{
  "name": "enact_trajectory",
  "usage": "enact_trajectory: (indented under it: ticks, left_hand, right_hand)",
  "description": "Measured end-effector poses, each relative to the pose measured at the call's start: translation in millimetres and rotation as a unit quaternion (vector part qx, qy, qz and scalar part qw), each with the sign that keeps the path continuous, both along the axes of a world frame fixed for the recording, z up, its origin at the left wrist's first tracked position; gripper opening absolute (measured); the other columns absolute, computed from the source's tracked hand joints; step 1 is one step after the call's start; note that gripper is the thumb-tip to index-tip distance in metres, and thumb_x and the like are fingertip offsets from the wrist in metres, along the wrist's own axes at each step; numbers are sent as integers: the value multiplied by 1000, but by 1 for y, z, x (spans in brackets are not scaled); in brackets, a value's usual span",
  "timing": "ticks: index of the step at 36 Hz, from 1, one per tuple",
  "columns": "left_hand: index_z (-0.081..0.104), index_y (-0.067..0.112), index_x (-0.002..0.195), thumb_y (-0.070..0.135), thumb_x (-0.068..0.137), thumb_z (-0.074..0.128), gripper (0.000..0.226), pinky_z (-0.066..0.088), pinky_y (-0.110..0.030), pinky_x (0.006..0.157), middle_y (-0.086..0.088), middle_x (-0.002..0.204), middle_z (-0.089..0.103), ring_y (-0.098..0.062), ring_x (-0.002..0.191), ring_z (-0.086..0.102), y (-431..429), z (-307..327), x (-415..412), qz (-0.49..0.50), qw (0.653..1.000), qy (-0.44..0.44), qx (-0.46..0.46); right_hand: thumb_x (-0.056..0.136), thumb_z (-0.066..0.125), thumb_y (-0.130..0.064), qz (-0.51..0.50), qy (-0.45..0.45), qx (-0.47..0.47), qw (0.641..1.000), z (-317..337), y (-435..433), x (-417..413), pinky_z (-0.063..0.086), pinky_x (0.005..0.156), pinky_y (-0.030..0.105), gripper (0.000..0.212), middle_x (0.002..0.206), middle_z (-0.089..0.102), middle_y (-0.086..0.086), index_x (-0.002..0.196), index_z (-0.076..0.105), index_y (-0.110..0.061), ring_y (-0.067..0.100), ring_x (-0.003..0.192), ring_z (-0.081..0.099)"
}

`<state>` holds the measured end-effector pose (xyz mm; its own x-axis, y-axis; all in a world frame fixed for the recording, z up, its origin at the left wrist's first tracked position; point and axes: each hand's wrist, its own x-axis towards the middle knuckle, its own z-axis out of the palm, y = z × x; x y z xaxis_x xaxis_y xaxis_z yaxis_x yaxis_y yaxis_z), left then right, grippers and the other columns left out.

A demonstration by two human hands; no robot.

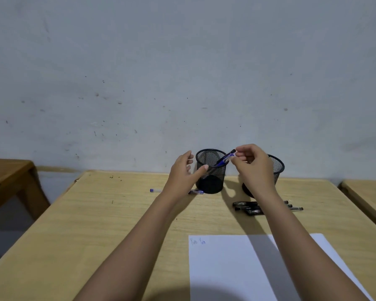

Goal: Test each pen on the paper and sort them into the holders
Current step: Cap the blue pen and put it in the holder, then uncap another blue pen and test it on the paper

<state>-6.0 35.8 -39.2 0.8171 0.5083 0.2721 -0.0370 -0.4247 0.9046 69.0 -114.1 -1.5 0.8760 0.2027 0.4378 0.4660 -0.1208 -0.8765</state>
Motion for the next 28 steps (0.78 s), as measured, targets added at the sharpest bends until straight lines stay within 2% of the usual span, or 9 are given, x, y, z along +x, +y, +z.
enact_trajectory:
  ticks: [3, 6, 8, 10, 13, 19, 22, 24, 28]
  left_hand:
    - [43, 9, 135, 28, 89, 60, 53, 37, -24, 101, -1, 130, 50, -12, 120, 48, 2, -2, -25, 21, 999, 5, 50]
    - [46, 14, 133, 34, 92, 53, 46, 35, -21, 97, 3, 133, 48, -7, 119, 44, 6, -15, -59, 21, 989, 68, 130]
    - [44, 14, 133, 38, 92, 51, 48, 30, -15, 91, 3, 133, 46, -6, 118, 43, 10, -28, -81, 4, 978, 113, 178]
    - [43, 12, 132, 40, 92, 50, 50, 31, -16, 88, 0, 131, 47, -12, 119, 45, 15, -37, -100, -7, 964, 153, 219]
    - [33, 9, 140, 46, 93, 45, 61, 27, -27, 108, -4, 147, 36, -17, 135, 31, 21, -44, -120, -1, 941, 212, 263]
    - [19, 9, 147, 51, 94, 37, 70, 8, -30, 117, -7, 158, 13, -20, 146, 6, 21, -54, -135, 3, 916, 270, 298]
    - [15, 11, 148, 54, 94, 32, 71, 7, -31, 119, -5, 158, 9, -18, 146, 4, 21, -61, -135, 15, 912, 272, 307]
    - [14, 11, 148, 55, 94, 31, 71, 7, -31, 119, -4, 159, 8, -18, 146, 4, 21, -61, -135, 16, 911, 271, 309]
    - [16, 12, 148, 55, 94, 32, 71, 7, -31, 118, -4, 158, 10, -17, 146, 5, 21, -60, -135, 15, 913, 270, 306]
  right_hand:
    - [77, 65, -2, 14, -30, -6, 999, 0, 0, -18, 45, 61, 7, 12, 75, 61, 0, 87, 63, -10, 8, 66, 54]
    - [77, 61, 2, 63, -28, -37, 997, -12, 13, -37, 43, 61, 6, 13, 73, 60, 2, 86, 64, -7, 9, 66, 53]
    - [78, 61, 0, 102, -30, -92, 990, -26, 26, -47, 44, 64, 6, 14, 77, 63, 3, 88, 66, -9, 11, 69, 56]
    - [81, 60, -4, 133, -25, -149, 980, -42, 39, -54, 48, 72, 13, 16, 87, 65, 6, 95, 66, -9, 11, 77, 58]
    - [86, 56, -9, 149, -21, -205, 967, -60, 56, -61, 47, 82, 22, 25, 104, 63, 4, 110, 63, -10, 11, 91, 58]
    - [88, 51, -9, 150, -100, -296, 938, -76, 81, -58, 39, 99, 29, 35, 124, 59, 9, 122, 57, -6, 22, 116, 52]
    - [88, 50, -11, 147, -133, -345, 918, -81, 89, -53, 44, 96, 36, 32, 121, 61, 10, 119, 59, -7, 26, 113, 53]
    - [89, 49, -12, 144, -149, -368, 907, -82, 92, -51, 48, 88, 42, 26, 111, 63, 11, 109, 65, -7, 29, 105, 56]
    - [89, 51, -12, 129, -164, -372, 905, -83, 93, -50, 51, 79, 43, 22, 103, 66, 9, 102, 69, -10, 28, 98, 58]
